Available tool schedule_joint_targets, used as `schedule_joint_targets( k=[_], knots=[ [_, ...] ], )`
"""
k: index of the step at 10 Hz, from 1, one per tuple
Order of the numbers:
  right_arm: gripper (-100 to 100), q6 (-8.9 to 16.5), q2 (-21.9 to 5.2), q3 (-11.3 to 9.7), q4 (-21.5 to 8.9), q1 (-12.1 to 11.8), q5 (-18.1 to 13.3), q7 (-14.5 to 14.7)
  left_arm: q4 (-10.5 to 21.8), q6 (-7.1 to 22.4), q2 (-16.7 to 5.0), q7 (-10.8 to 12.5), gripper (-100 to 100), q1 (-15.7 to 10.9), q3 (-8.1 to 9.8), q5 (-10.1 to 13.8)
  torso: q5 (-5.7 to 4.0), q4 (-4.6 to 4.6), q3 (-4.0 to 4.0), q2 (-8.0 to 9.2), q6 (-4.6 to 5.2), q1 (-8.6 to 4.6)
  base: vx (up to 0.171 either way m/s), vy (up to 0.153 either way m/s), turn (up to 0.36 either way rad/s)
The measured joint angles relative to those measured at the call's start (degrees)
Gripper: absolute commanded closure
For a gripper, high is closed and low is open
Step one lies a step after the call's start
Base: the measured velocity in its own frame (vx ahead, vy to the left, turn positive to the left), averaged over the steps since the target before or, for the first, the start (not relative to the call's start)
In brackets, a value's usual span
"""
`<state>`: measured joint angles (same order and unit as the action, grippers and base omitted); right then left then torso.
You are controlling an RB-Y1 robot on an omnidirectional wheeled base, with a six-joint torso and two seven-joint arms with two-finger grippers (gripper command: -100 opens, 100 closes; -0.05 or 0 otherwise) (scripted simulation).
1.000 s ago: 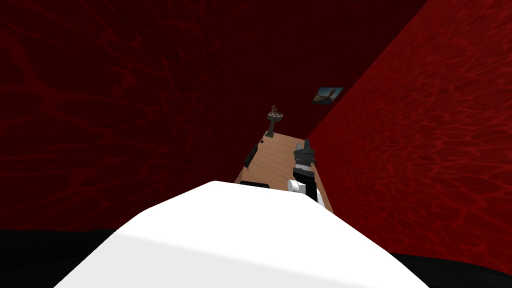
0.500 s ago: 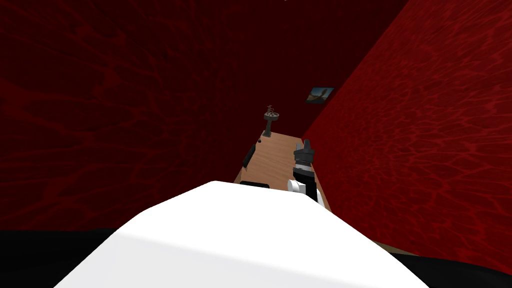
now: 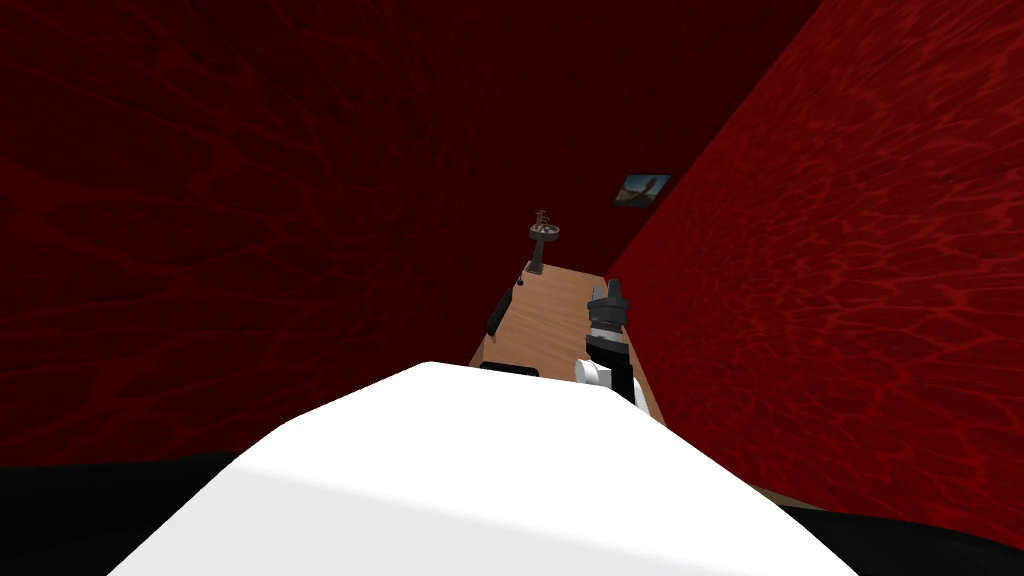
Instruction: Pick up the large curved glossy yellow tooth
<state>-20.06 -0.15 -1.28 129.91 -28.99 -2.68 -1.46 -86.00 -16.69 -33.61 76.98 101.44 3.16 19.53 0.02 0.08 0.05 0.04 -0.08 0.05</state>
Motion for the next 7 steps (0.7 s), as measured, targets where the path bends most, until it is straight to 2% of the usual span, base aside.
schedule_joint_targets(
  k=[2, 3, 4, 6, 7],
  knots=[
    [0, 0.0, 0.0, 0.0, 0.0, 0.0, 0.0, 0.0, 0.0, 0.0, 0.0, 0.0, 100, 0.0, 0.02, 0.0, 0.0, 0.0, 0.01, 0.02, -0.01, -0.02, 0.0, 0.0, 0.0],
    [0, 0.0, 0.0, 0.0, 0.0, 0.0, 0.0, 0.0, 0.0, 0.0, 0.0, 0.0, 0, 0.0, 0.02, 0.0, 0.0, 0.0, 0.01, 0.02, -0.01, -0.02, 0.0, 0.0, 0.0],
    [0, 0.0, 0.0, 0.0, 0.0, 0.0, 0.0, 0.0, 0.0, 0.0, 0.0, 0.0, 100, 0.0, 0.02, 0.0, 0.0, 0.0, 0.01, 0.02, -0.01, -0.02, -0.008, -0.043, -0.023],
    [0, 0.0, 0.0, 0.0, 0.0, 0.0, 0.0, 0.0, -1.5, -0.4, -0.6, 0.9, 100, 2.1, 0.66, 0.1, -0.07, -0.01, 0.01, 0.04, -0.04, -0.31, -0.01, -0.049, -0.01],
    [0, 0.0, 0.0, 0.0, 0.0, 0.0, 0.0, 0.0, -1.6, -0.4, -0.6, 0.9, 0, 2.2, 0.69, 0.1, -0.05, 0.0, 0.02, 0.04, -0.04, -0.21, -0.001, -0.006, 0.003]
  ],
)
